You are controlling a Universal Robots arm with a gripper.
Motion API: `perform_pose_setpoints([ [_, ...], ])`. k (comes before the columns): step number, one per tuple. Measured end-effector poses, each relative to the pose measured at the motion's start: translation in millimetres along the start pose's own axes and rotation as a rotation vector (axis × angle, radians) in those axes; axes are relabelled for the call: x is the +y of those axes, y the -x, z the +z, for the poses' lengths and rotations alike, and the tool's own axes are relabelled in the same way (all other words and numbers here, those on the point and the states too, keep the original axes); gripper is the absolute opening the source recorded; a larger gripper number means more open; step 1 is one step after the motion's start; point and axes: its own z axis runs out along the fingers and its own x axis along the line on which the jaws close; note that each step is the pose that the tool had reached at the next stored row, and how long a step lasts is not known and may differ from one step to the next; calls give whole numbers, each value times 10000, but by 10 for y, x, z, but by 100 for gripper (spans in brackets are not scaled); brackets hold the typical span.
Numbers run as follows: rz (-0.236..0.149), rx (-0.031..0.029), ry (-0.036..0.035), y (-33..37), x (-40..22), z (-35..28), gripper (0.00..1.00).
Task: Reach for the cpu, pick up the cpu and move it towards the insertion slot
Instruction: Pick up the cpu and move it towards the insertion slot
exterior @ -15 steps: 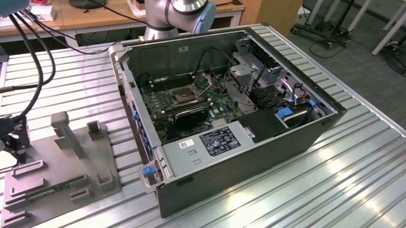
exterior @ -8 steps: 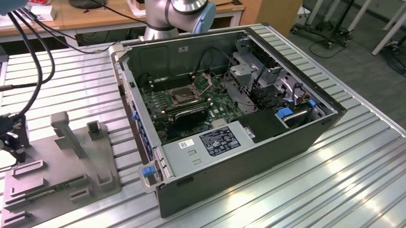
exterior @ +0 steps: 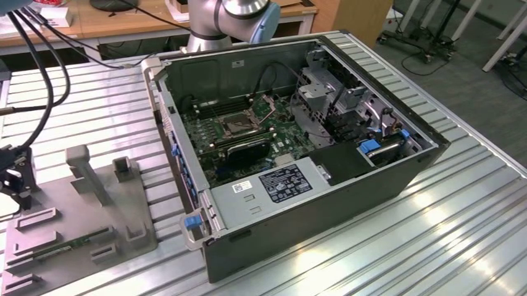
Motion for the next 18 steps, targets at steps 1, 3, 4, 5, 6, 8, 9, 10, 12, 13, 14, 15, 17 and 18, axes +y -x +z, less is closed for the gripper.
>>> perform_pose_setpoints([
  [1,0,0,0,0,0,-7,55],
  [3,0,-2,1,0,0,-15,55],
  [4,0,-3,2,0,1,-18,55],
  [5,0,-2,1,0,1,-21,55],
  [6,0,-1,1,0,1,-23,55],
  [8,0,-1,0,0,1,-26,55],
  [9,0,0,0,0,1,-29,55],
  [10,0,0,0,0,1,-31,55],
  [12,0,-2,1,0,1,-33,55],
  [13,0,0,0,0,1,-36,55],
  [14,1,0,0,0,1,-38,55],
  [15,1,-1,1,0,1,-38,55],
  [17,1,-1,1,0,1,-41,55],
  [18,1,2,-1,0,1,-45,55],
])
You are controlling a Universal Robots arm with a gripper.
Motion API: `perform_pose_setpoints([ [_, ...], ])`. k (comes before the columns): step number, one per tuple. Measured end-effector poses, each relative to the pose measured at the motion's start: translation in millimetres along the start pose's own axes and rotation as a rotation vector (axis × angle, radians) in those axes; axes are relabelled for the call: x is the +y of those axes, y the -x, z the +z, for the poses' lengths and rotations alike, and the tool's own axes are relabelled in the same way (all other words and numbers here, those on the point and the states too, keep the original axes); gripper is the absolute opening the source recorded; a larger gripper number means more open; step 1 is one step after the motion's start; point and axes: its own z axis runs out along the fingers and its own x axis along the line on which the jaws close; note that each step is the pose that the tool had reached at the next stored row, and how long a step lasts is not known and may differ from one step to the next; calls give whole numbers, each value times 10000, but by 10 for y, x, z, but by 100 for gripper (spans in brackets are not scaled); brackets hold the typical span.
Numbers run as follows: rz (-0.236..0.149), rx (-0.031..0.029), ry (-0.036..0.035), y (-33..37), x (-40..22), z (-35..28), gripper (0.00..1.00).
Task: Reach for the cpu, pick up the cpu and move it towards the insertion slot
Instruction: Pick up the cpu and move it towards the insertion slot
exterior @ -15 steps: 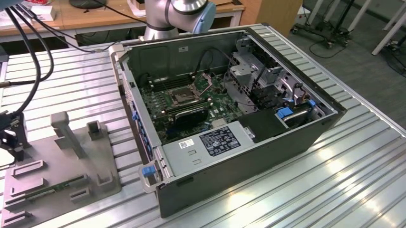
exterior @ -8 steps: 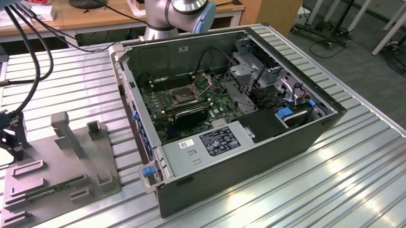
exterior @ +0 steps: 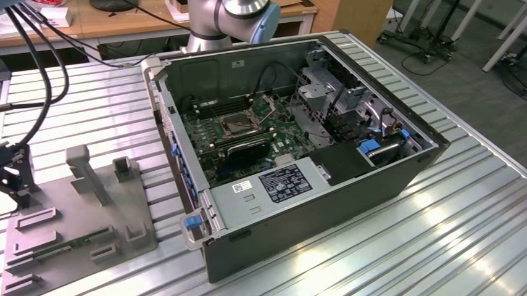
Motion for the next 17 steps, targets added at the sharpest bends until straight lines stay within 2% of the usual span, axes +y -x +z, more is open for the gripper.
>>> perform_pose_setpoints([
  [12,0,0,0,0,1,-17,55],
  [17,0,-2,2,0,2,-74,55],
])
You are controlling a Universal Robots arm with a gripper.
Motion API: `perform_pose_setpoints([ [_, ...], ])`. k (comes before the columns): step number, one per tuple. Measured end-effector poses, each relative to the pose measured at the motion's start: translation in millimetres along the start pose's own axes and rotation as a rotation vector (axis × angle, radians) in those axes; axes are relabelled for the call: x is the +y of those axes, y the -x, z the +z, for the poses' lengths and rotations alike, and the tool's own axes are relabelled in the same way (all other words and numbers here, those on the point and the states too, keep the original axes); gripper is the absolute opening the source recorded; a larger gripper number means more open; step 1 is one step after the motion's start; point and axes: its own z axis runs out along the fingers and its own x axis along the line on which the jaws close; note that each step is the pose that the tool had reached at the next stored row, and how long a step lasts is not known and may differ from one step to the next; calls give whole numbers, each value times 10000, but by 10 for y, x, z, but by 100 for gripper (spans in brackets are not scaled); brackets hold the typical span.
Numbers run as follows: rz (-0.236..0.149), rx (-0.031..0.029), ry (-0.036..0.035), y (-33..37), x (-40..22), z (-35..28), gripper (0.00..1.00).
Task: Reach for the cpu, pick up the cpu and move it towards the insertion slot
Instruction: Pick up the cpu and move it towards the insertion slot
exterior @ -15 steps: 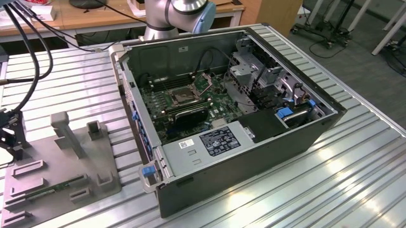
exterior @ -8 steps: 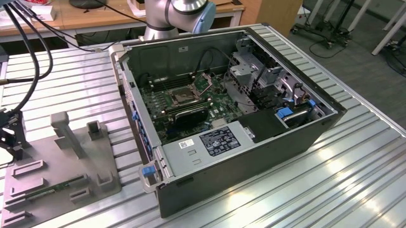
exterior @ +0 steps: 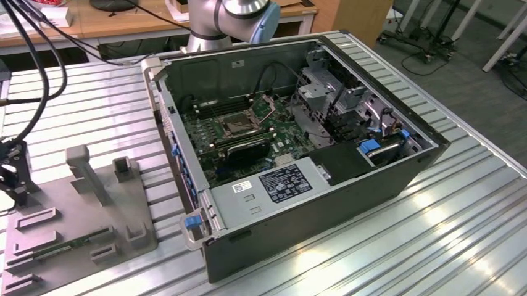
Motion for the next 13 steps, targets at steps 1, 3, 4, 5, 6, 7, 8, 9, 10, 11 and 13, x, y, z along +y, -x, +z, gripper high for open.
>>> perform_pose_setpoints([
  [1,0,0,0,0,1,-16,55],
  [3,0,-1,1,0,1,-50,55],
  [4,0,-1,0,0,2,-71,55],
  [5,0,-2,1,0,3,-94,55],
  [6,0,-1,1,0,4,-121,55],
  [7,0,0,0,0,4,-144,55],
  [8,0,0,0,0,5,-165,55],
  [9,0,0,0,0,5,-187,55],
  [10,0,0,0,0,6,-207,55],
  [11,0,-1,1,0,7,-226,55],
  [13,0,0,4,0,8,-257,55],
])
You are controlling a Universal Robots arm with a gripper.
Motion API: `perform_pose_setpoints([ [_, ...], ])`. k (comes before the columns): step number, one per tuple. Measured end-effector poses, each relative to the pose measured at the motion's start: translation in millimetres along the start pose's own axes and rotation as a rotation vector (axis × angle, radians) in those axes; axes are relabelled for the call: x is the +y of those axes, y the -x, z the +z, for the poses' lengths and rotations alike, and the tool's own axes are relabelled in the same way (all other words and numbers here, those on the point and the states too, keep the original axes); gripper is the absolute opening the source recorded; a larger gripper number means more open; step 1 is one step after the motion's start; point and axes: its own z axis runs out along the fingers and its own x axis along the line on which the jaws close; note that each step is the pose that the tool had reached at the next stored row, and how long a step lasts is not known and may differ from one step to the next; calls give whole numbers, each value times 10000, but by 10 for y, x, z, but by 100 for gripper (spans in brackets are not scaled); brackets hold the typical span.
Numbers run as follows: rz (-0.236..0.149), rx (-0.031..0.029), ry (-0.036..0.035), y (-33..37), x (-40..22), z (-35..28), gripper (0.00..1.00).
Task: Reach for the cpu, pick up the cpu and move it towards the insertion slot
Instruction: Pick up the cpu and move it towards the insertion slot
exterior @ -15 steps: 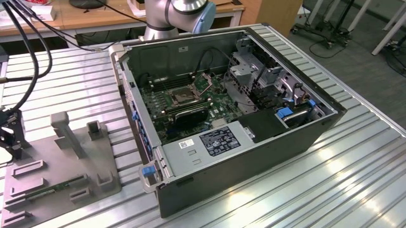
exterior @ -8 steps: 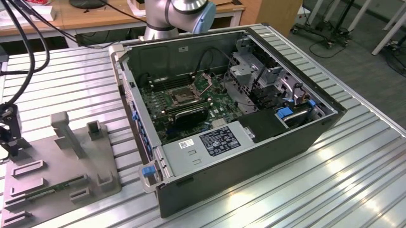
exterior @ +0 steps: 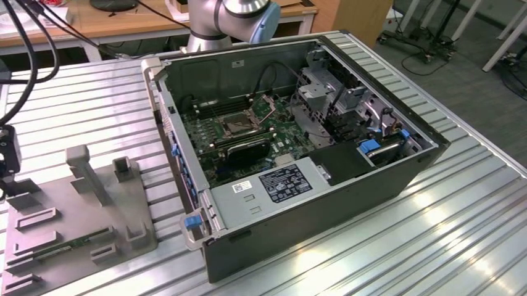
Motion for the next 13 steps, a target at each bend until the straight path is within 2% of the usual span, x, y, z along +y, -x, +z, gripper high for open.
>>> perform_pose_setpoints([
  [5,0,0,5,0,2,-89,55],
  [13,1,0,5,2,3,-94,55],
])
